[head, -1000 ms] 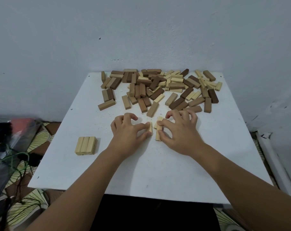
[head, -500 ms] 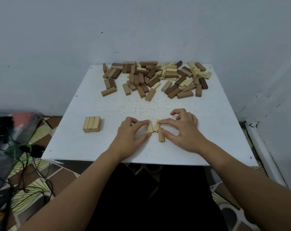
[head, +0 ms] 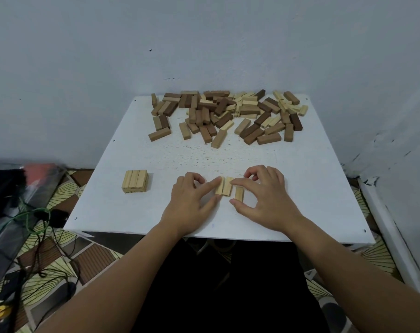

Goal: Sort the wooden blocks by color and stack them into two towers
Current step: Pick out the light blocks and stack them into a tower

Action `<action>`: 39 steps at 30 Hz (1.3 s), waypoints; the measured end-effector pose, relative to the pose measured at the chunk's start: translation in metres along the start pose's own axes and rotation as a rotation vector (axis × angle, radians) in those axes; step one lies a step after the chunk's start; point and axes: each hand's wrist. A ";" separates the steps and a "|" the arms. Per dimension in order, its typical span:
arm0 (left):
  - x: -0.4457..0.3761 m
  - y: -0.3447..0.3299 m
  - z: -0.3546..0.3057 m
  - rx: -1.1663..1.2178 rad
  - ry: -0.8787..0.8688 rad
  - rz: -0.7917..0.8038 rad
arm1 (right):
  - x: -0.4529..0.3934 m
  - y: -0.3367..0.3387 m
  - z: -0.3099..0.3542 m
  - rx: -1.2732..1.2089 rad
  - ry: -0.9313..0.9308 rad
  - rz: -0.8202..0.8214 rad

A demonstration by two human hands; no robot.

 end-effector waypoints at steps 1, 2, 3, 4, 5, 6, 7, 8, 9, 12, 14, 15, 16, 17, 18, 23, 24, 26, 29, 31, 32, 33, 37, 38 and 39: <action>0.000 0.000 -0.001 -0.021 -0.004 0.014 | 0.000 0.000 -0.001 -0.007 -0.026 -0.019; 0.001 0.001 -0.002 -0.037 -0.006 0.025 | -0.001 -0.001 -0.002 -0.011 -0.057 -0.036; 0.001 0.002 -0.004 -0.049 -0.007 0.036 | -0.002 -0.002 -0.003 -0.010 -0.087 -0.053; 0.002 0.004 -0.006 -0.059 -0.009 0.046 | -0.003 -0.002 -0.004 -0.006 -0.115 -0.069; 0.002 0.004 -0.007 -0.065 -0.010 0.051 | -0.004 -0.002 -0.005 -0.004 -0.137 -0.076; 0.003 0.005 -0.009 -0.065 -0.008 0.048 | -0.004 -0.003 -0.005 -0.005 -0.148 -0.074; 0.004 0.006 -0.010 -0.061 -0.005 0.038 | -0.004 -0.003 -0.005 -0.013 -0.144 -0.066; 0.005 0.007 -0.010 -0.059 -0.002 0.028 | -0.004 -0.003 -0.004 -0.026 -0.129 -0.060; 0.005 0.008 -0.011 -0.058 -0.002 0.027 | -0.004 -0.004 -0.003 -0.048 -0.113 -0.060; 0.005 0.009 -0.012 -0.073 0.002 0.043 | -0.002 -0.004 -0.003 -0.101 -0.070 -0.067; 0.003 0.010 -0.013 -0.084 0.015 0.031 | -0.001 -0.005 -0.005 -0.093 -0.032 -0.059; 0.003 0.011 -0.014 -0.092 0.025 0.036 | -0.001 -0.006 -0.007 -0.089 -0.014 -0.058; 0.002 0.011 -0.015 -0.100 0.036 0.045 | -0.001 -0.006 -0.009 -0.087 0.005 -0.061; 0.002 0.010 -0.017 -0.104 0.048 0.052 | -0.001 -0.007 -0.010 -0.087 0.022 -0.069; 0.001 0.009 -0.020 -0.101 0.065 0.054 | -0.001 -0.007 -0.010 -0.095 0.032 -0.082; -0.008 0.006 -0.036 -0.084 0.114 0.039 | -0.003 -0.003 -0.008 -0.179 -0.062 -0.131; -0.010 0.006 -0.037 -0.064 0.094 0.041 | -0.003 -0.001 -0.007 -0.212 -0.096 -0.127; -0.015 0.010 -0.035 -0.014 0.044 0.083 | -0.003 0.002 -0.005 -0.293 -0.160 -0.118; -0.025 0.018 -0.029 0.002 -0.027 0.181 | -0.005 0.007 -0.001 -0.403 -0.218 -0.098; -0.029 0.025 -0.028 0.071 -0.026 0.228 | -0.006 0.009 0.005 -0.576 -0.284 -0.110; -0.029 0.029 -0.030 0.158 0.007 0.228 | -0.007 0.009 0.010 -0.701 -0.323 -0.132; -0.028 0.032 -0.034 0.278 0.063 0.206 | -0.009 0.007 0.014 -0.830 -0.364 -0.159; -0.026 0.033 -0.061 0.806 0.365 0.046 | -0.022 -0.012 0.030 -1.139 -0.461 -0.238; -0.027 0.030 -0.068 0.886 0.417 0.016 | -0.025 -0.016 0.034 -1.179 -0.485 -0.253; -0.029 0.027 -0.075 0.948 0.456 -0.009 | -0.028 -0.019 0.037 -1.209 -0.505 -0.266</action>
Point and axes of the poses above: each hand's wrist, its own x-axis away from the middle knuckle, its own y-axis out of the back of the hand, z = x × y, and after that the axes turned 14 degrees about -x, right-handed
